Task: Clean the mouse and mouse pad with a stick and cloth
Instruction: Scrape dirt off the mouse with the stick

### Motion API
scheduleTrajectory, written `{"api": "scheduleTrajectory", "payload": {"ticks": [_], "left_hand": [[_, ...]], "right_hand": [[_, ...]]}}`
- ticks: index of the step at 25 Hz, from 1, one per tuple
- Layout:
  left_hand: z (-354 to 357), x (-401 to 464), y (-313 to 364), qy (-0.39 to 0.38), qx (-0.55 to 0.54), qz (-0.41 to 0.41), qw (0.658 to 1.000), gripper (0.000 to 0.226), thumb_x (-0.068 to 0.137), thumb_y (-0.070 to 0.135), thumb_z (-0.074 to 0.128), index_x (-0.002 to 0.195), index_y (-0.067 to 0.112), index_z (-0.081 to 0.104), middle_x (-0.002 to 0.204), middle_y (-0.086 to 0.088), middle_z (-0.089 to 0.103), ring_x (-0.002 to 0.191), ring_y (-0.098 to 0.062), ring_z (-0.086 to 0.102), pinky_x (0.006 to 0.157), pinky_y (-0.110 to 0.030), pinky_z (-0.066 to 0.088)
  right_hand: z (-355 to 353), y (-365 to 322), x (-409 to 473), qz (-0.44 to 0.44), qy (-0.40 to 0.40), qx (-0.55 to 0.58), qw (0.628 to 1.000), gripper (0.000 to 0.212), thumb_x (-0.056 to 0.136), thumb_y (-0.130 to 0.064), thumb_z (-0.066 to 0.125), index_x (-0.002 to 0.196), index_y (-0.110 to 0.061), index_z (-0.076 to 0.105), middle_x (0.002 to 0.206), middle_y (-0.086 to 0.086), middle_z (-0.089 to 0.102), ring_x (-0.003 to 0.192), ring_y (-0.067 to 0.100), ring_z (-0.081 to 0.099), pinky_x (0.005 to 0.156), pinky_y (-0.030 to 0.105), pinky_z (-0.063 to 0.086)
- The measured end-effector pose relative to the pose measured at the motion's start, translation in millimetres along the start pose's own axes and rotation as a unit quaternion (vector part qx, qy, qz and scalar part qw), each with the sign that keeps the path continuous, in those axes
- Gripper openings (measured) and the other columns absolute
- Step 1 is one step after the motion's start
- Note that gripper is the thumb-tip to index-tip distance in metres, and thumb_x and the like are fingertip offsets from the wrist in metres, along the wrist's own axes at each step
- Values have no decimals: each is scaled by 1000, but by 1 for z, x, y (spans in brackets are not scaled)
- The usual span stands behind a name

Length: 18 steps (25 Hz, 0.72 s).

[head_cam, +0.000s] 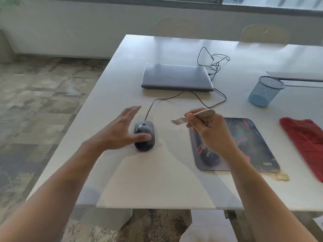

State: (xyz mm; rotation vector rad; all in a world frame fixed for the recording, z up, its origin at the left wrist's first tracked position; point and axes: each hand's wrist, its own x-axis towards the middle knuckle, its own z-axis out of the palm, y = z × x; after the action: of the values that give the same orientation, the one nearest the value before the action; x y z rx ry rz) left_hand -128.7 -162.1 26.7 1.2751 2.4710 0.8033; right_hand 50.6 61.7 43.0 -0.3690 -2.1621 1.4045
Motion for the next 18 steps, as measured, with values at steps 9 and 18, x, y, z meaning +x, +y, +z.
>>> {"api": "scheduleTrajectory", "payload": {"ticks": [9,18], "left_hand": [[26,-11,-21,-30,-52,7,998,137,40,81,77,149,38,4,149,21,23,133,3,27,110,-26,26],[28,-10,-22,-14,-51,6,999,133,44,75,79,148,38,6,145,18,33,131,-2,34,107,-25,30]], "right_hand": [[53,-9,45,-10,-71,-75,995,13,92,-28,67,82,-23,74,76,-20,72,67,-1,66,64,16,50],[64,-9,45,13,-123,-134,983,13,92,-29,67,89,-21,77,71,-11,72,61,-4,61,67,18,47]]}}
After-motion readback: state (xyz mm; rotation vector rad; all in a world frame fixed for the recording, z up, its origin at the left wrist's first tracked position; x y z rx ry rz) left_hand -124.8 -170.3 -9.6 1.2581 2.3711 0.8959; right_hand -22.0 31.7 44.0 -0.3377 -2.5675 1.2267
